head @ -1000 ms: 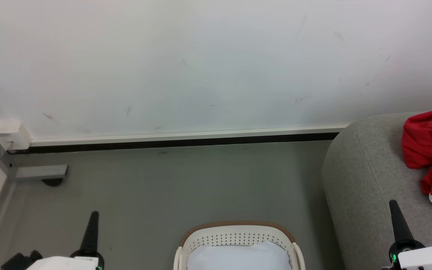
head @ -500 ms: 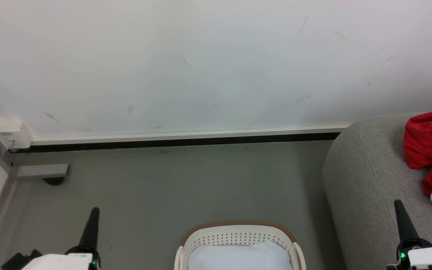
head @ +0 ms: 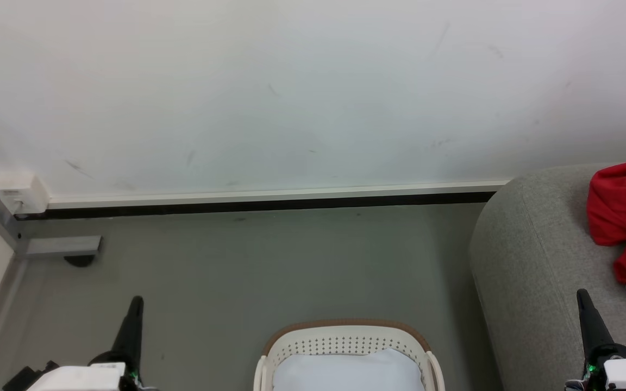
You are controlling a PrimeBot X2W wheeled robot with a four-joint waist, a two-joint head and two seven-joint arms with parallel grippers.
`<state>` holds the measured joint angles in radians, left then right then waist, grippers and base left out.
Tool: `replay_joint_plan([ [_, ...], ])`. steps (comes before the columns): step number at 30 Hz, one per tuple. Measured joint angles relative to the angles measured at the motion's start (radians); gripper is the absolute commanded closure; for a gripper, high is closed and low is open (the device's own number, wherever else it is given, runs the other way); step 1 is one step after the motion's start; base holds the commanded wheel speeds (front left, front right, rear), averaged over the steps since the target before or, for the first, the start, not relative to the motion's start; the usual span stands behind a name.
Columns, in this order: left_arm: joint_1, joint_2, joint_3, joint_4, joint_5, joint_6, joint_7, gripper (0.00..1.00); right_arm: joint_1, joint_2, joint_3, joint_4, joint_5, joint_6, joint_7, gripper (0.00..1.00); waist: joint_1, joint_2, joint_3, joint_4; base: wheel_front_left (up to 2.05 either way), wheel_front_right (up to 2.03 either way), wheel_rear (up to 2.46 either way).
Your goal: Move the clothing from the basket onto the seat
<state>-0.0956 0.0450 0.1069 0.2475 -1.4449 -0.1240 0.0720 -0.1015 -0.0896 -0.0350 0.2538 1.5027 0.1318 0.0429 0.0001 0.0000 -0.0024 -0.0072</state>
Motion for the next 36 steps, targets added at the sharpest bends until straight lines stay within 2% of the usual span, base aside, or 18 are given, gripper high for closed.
replay_joint_plan([
  [20,-0.015,0.001,0.007,0.004,-0.147,-0.003,0.041,1.00,-0.004,0.010,-0.037,-0.002,0.127,0.000,0.037,1.00,0.0000,0.0000,0.002,0.007,0.00,0.00,0.00],
  [36,-0.018,0.001,0.008,0.004,-0.159,-0.003,0.042,1.00,-0.005,0.014,-0.042,-0.002,0.137,0.000,0.041,1.00,0.0000,0.0000,0.003,0.007,0.00,0.00,0.00],
])
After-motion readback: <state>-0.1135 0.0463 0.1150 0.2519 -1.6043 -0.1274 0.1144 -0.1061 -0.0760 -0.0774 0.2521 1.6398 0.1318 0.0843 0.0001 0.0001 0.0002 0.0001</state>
